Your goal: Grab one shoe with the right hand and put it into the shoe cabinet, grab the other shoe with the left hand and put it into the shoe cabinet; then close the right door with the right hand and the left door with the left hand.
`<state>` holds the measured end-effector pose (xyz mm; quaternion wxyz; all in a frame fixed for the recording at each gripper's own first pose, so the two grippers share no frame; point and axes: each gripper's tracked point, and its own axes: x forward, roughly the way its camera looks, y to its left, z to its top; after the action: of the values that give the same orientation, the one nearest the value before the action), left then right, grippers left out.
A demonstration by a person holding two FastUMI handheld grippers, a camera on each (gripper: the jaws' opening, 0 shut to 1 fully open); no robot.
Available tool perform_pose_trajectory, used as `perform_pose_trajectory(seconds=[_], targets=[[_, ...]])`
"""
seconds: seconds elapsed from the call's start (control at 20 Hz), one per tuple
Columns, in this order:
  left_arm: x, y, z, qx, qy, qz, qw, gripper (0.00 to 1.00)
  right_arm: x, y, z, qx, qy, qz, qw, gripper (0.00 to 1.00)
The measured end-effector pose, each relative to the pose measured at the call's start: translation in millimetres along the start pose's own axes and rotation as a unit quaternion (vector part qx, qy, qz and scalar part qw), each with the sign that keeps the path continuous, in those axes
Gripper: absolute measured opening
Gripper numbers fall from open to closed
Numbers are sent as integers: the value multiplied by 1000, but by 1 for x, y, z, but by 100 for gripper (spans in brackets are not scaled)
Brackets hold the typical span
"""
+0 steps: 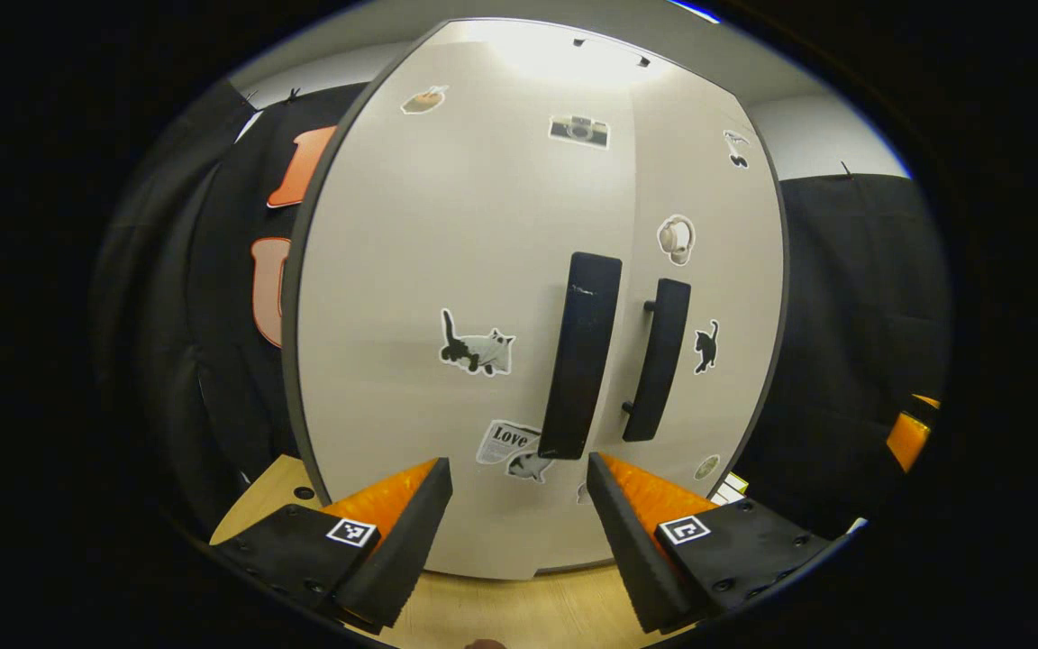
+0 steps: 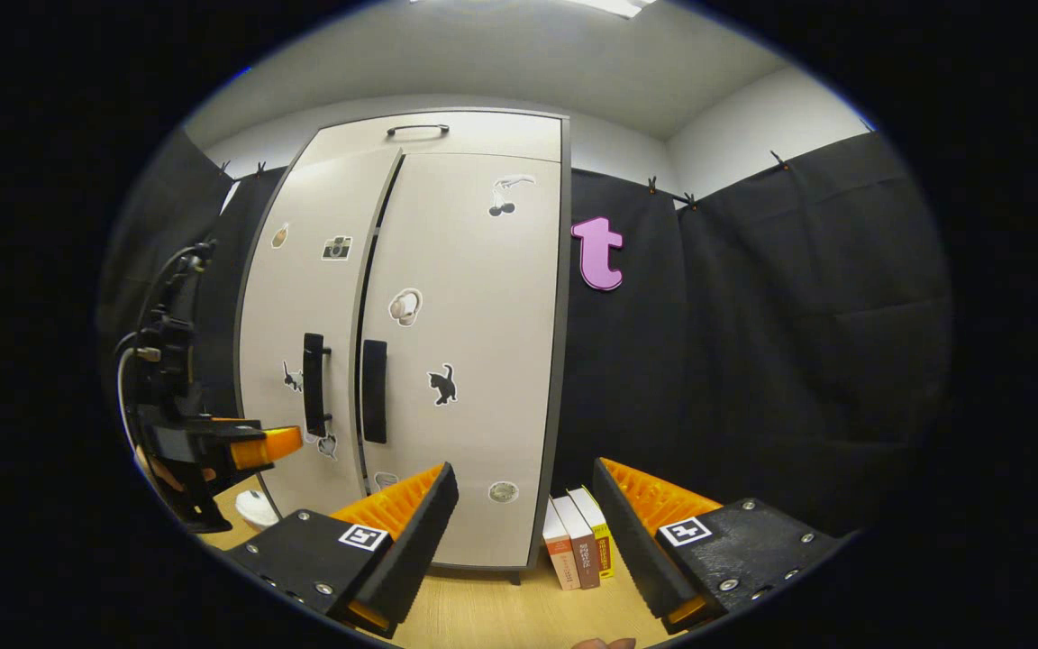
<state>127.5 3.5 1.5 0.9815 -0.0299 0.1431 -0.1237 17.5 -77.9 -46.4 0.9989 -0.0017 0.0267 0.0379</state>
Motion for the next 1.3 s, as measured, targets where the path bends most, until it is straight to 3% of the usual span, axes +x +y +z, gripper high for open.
perform_pose_trajectory(seconds=[0.15,0.4,0.55,0.6,0.65,0.75,1.0,1.25,1.3], targets=[[-71,37,15,4,-25,22,999,98,4,-2,2,2,3,8,1000,94],[-167,119,55,20,-65,98,993,98,7,4,19,9,-12,25,1000,94],[-203,157,67,45,-90,148,984,96,7,16,38,15,-47,29,998,93],[-212,164,69,42,-94,160,982,97,4,24,46,17,-57,38,998,97],[-219,168,70,36,-99,165,981,94,1,31,54,18,-68,44,997,97],[-233,176,64,15,-96,179,979,96,-3,43,66,15,-84,47,995,93],[-258,195,68,26,-107,186,976,96,-22,66,70,12,-86,45,995,93],[-269,193,78,24,-124,160,979,99,-46,72,67,6,-79,33,996,93],[-268,190,80,18,-129,153,980,94,-51,71,67,1,-76,31,997,93]])
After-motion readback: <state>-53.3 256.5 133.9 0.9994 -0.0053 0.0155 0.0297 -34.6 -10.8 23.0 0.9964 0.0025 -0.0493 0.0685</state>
